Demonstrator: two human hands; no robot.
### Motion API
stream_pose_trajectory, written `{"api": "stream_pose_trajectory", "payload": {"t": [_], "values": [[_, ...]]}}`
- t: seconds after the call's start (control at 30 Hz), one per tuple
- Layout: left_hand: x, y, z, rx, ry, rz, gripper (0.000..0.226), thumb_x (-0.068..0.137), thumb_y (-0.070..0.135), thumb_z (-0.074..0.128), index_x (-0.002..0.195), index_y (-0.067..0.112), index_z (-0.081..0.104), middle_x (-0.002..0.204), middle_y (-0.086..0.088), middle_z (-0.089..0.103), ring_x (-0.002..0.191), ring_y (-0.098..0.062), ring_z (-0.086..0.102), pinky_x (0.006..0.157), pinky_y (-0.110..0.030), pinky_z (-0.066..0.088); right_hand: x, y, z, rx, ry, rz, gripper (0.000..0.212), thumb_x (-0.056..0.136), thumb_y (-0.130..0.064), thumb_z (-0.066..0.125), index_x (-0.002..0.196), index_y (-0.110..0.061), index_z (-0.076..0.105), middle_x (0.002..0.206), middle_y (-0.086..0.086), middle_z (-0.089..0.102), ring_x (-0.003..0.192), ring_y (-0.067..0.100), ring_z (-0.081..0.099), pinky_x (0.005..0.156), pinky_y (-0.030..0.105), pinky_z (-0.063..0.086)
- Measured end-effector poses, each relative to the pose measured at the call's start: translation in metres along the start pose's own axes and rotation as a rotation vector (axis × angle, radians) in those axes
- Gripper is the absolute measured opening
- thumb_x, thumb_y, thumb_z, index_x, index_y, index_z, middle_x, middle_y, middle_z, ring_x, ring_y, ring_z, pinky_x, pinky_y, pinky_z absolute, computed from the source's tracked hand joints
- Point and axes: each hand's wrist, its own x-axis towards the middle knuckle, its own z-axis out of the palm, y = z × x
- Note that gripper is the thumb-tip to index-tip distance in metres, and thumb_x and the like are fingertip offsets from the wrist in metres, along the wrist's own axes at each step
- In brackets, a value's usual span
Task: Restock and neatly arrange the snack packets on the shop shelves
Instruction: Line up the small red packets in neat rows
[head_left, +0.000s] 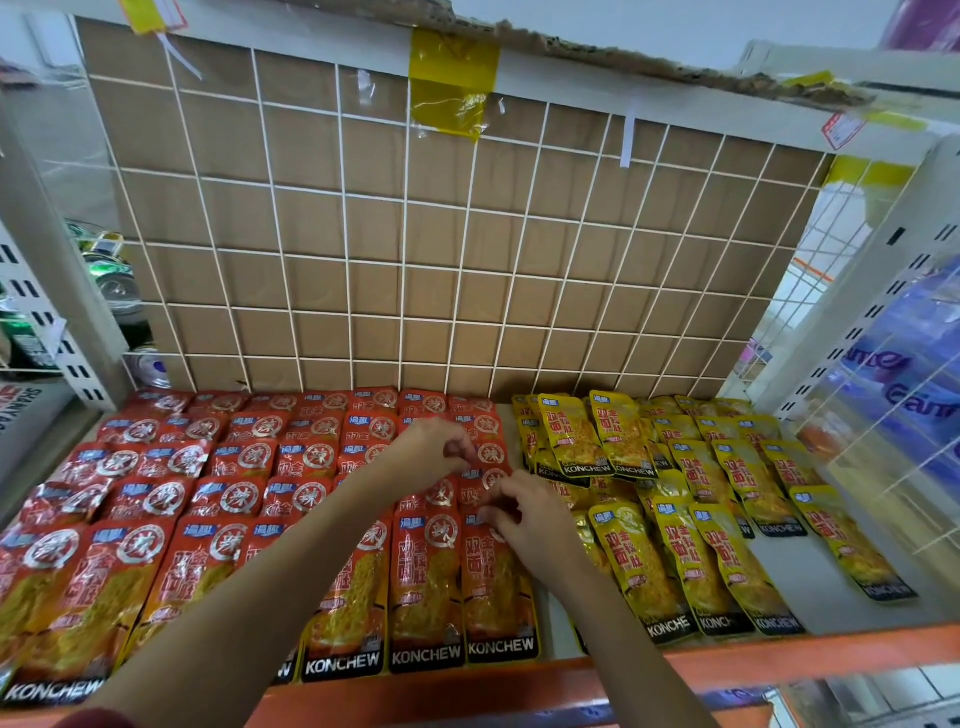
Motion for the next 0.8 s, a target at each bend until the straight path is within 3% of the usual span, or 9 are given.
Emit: {"api": "stream_pose_trajectory", "payload": {"t": [0.13,0.23,0.33,0.43,0.53,0.67,0.8], "values": [[-0.006,0.002,-0.001,0.011,-0.004,0.003,0.008,0.087,0.016,0.062,0.094,0.018,0.066,0.091,0.008,0.061,0.085,-0.006,0.057,0.074,-0.018,0.046,-0.003,0.002,-0.001,0.053,0.032,-0.004,0.013,0.088,-0.025,0.061,0.097,-0.016,0.065,0.100,-0.005,0.060,0.093,0.006,0.051,0.081,0.018,0.043],[-0.016,0.006,-0.002,0.071,0.069,0.022,0.010,0.090,0.020,0.058,0.098,0.020,0.064,0.103,0.004,0.061,0.097,-0.011,0.058,0.082,-0.023,0.049,-0.006,0.004,-0.006,0.078,0.072,0.018,0.017,0.088,-0.025,0.061,0.101,-0.014,0.064,0.103,-0.004,0.059,0.095,0.006,0.053,0.079,0.013,0.045],[-0.035,0.017,-0.001,0.140,0.122,0.033,0.020,0.092,0.025,0.053,0.111,0.021,0.060,0.124,0.004,0.052,0.120,-0.013,0.045,0.099,-0.028,0.035,-0.010,0.011,-0.013,0.034,0.107,0.023,0.017,0.088,-0.023,0.060,0.102,-0.013,0.064,0.103,-0.003,0.059,0.097,0.009,0.054,0.085,0.024,0.047],[-0.058,0.023,0.010,0.224,0.128,0.116,0.035,0.094,0.031,0.048,0.129,0.026,0.048,0.138,0.009,0.041,0.131,-0.009,0.030,0.112,-0.027,0.016,-0.012,0.017,-0.016,0.022,0.115,0.010,0.018,0.089,-0.022,0.059,0.104,-0.014,0.065,0.104,-0.002,0.061,0.099,0.010,0.055,0.087,0.026,0.047],[-0.082,0.021,0.028,0.282,0.080,0.123,0.051,0.093,0.045,0.040,0.140,0.026,0.035,0.148,0.009,0.030,0.139,-0.007,0.013,0.109,-0.026,-0.002,-0.012,0.019,-0.018,0.016,0.081,0.016,0.026,0.091,-0.027,0.056,0.115,-0.017,0.060,0.114,-0.003,0.058,0.107,0.010,0.052,0.087,0.018,0.040],[-0.108,0.019,0.040,0.502,0.058,0.179,0.059,0.084,0.060,0.035,0.131,0.027,0.044,0.138,0.004,0.048,0.132,-0.013,0.031,0.107,-0.040,0.026,-0.010,0.017,-0.017,-0.013,-0.063,0.029,0.044,0.094,-0.033,0.050,0.136,-0.021,0.044,0.140,-0.007,0.042,0.129,0.010,0.038,0.102,0.022,0.029],[-0.117,0.020,0.049,0.493,0.027,0.315,0.057,0.082,0.064,0.036,0.130,0.034,0.044,0.138,0.010,0.046,0.128,-0.010,0.036,0.107,-0.034,0.031,-0.004,0.013,-0.015,-0.019,-0.149,0.031,0.054,0.094,-0.035,0.049,0.144,-0.024,0.031,0.150,-0.009,0.028,0.138,0.010,0.027,0.111,0.028,0.024]]}}
